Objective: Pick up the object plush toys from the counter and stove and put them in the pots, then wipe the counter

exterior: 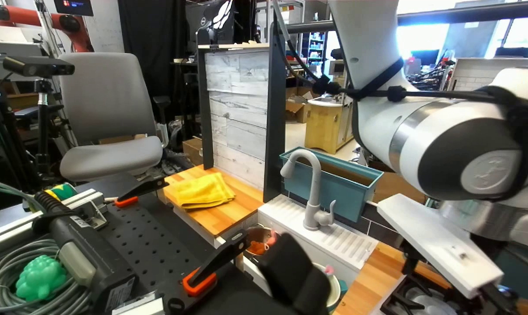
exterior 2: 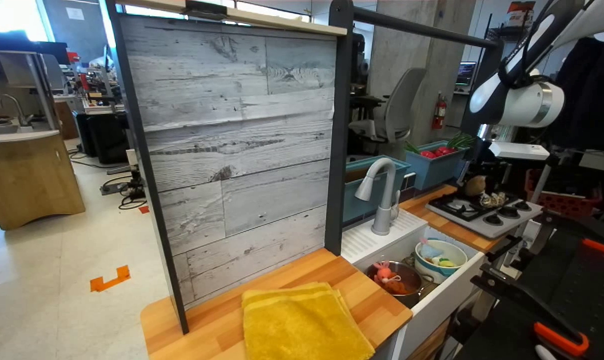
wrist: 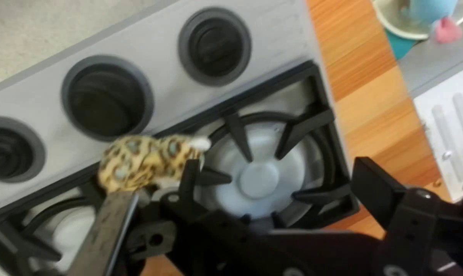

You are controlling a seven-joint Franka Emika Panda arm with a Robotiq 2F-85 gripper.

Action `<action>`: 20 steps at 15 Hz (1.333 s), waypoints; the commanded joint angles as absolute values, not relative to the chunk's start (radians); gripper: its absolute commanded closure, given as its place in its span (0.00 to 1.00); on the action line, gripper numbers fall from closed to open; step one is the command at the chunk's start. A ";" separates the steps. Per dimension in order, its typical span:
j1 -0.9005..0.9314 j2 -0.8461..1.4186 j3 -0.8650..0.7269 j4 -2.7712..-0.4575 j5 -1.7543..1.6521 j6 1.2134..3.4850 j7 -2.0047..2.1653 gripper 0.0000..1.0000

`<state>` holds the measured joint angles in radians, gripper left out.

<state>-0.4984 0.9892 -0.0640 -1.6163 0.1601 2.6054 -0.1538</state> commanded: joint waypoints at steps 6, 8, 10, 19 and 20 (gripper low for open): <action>-0.357 0.997 -0.124 -1.631 0.164 2.505 0.040 0.00; -0.343 0.977 -0.156 -1.642 0.162 2.496 0.081 0.00; -0.349 0.963 -0.184 -1.638 0.164 2.492 0.112 0.06; -0.361 1.045 -0.244 -1.585 0.143 2.726 0.122 0.17; -0.356 1.064 -0.255 -1.576 0.138 2.750 0.130 0.15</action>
<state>-0.3719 1.0041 -0.2262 -1.6145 0.1578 2.6730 0.1004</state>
